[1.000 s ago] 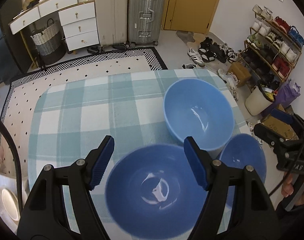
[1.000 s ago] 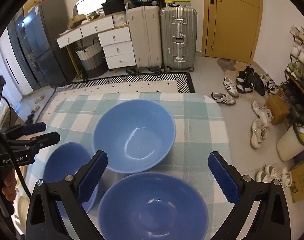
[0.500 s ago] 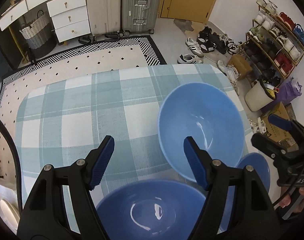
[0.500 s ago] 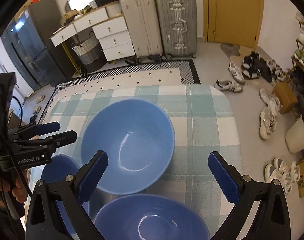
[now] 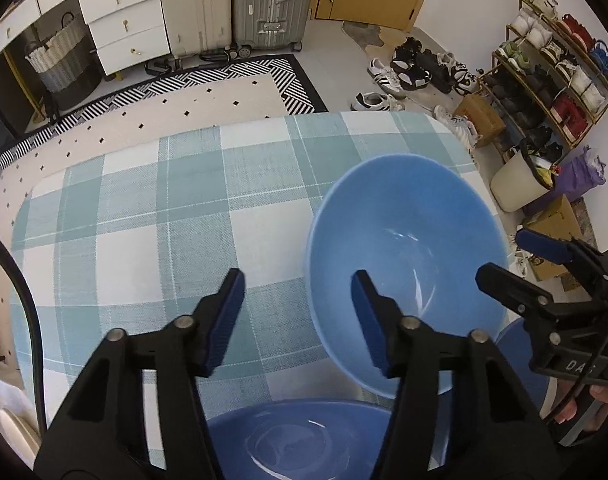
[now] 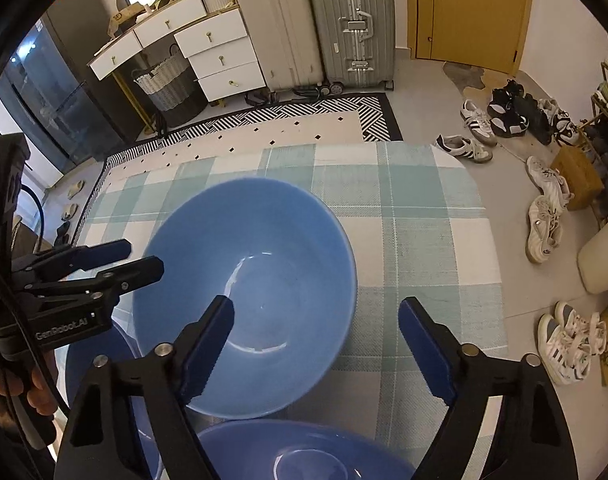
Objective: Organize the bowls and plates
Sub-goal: 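Close both grippers on the rim of the nearest blue bowl, then lift the blue bowl with both grippers and carry it over another blue bowl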
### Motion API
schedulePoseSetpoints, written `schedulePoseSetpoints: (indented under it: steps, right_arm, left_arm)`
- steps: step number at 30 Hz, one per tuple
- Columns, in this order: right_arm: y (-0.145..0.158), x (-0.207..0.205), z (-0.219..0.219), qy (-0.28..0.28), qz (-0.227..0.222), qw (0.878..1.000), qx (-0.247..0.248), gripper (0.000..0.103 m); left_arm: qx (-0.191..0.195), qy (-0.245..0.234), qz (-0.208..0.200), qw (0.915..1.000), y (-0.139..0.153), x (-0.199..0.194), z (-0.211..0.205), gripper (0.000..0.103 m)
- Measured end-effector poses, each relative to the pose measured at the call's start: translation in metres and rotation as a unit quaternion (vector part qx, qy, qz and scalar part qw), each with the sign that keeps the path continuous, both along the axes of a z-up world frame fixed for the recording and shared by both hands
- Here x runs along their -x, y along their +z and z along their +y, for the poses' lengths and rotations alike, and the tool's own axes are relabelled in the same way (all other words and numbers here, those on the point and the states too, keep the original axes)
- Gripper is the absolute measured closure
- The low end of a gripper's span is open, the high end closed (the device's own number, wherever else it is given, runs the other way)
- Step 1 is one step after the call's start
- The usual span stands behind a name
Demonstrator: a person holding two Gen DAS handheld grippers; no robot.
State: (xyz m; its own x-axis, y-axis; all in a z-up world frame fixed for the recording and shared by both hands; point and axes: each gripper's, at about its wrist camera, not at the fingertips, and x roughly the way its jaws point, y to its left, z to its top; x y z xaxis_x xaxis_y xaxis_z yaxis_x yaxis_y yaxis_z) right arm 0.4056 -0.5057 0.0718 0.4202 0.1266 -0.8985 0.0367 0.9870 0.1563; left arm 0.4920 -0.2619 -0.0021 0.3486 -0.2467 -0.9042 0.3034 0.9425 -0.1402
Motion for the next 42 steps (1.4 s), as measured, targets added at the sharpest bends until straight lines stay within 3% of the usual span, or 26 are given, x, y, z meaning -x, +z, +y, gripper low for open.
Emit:
schedulePoseSetpoints:
  steps: [5,8,12,15,20,27,35,42]
  right_arm:
    - [0.0,-0.003,-0.001,-0.001,0.001,1.0,-0.004,0.033]
    - [-0.006,-0.005,-0.001,-0.002,0.011,1.0,-0.004,0.049]
    - [-0.015,-0.007,-0.003,-0.004,0.021,1.0,-0.004,0.058]
    - [-0.022,-0.009,-0.005,-0.006,0.027,1.0,-0.009,0.075]
    - [-0.025,-0.01,-0.007,-0.015,0.027,0.999,0.007,0.089]
    - [-0.017,-0.009,-0.012,-0.026,0.017,0.999,0.016,0.094]
    - [0.02,0.0,-0.008,-0.027,-0.016,0.999,0.012,0.094]
    - [0.066,0.02,0.008,-0.017,-0.044,0.999,0.021,0.094]
  left_arm:
    - [0.002,-0.002,0.0,1.0,-0.001,-0.001,-0.004,0.067]
    - [-0.002,-0.002,0.006,1.0,-0.001,-0.001,-0.005,0.076]
    - [-0.004,-0.003,0.012,0.9999,-0.005,0.0,-0.009,0.095]
    - [-0.014,-0.004,0.007,0.9999,-0.006,0.0,-0.012,0.099]
    - [-0.014,0.001,0.002,0.9999,-0.007,0.0,-0.012,0.099]
    - [-0.011,0.001,-0.011,0.9999,0.0,0.002,-0.015,0.099]
    - [0.0,0.01,-0.036,0.9993,0.03,0.012,-0.005,0.099]
    - [0.001,0.017,-0.065,0.9978,0.072,0.036,0.008,0.099]
